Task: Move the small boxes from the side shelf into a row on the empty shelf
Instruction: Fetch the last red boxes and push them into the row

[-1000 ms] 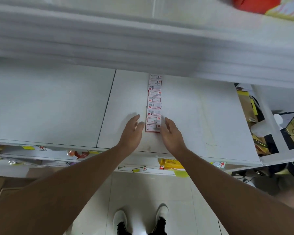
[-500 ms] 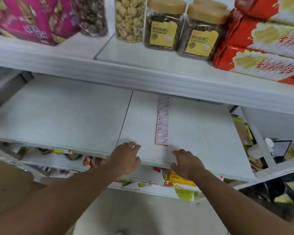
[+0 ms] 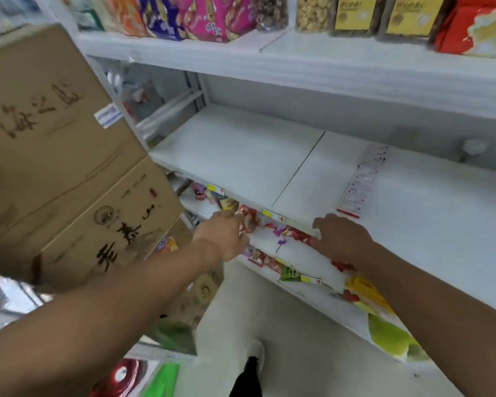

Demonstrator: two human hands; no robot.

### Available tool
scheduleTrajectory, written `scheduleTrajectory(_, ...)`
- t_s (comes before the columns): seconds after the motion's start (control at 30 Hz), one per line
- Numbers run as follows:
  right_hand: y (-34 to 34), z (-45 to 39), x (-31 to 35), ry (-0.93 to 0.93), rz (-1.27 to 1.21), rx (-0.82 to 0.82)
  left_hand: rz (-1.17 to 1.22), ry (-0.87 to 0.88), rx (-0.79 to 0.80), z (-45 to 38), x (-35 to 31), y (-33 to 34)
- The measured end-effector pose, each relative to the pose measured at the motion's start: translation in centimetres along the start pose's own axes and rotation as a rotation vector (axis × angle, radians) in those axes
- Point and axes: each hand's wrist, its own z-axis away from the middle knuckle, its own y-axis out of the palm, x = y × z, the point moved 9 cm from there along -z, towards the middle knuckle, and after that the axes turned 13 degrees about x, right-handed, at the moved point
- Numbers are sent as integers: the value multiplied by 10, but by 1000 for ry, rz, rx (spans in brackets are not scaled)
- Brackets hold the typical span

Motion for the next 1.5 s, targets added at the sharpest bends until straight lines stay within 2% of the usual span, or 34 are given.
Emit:
scheduleTrajectory(0.1,1,14,40,-100,6,-27,65,-117,1,48,28,20)
scheduleTrajectory(0.33,36,52,141,-283,65,19,168,-328,43,152,85,81)
scheduleTrajectory(0.6,71,107,264,-445,204,27,282,-452,-47,257,164,129)
scheduleTrajectory(0.87,165,166,397,-569,378,123,368,-564,-107,385,250,200)
scheduleTrajectory(1.07,230,220,482,-628,466,184,465,-655,-84,468,310,277)
scheduleTrajectory(1.23,271,242,529,-657,554,195,520,-694,-75,509,341,324)
scheduleTrajectory(1.5,287,247,588,-733,575,201,577,-727,-116,526,375,339)
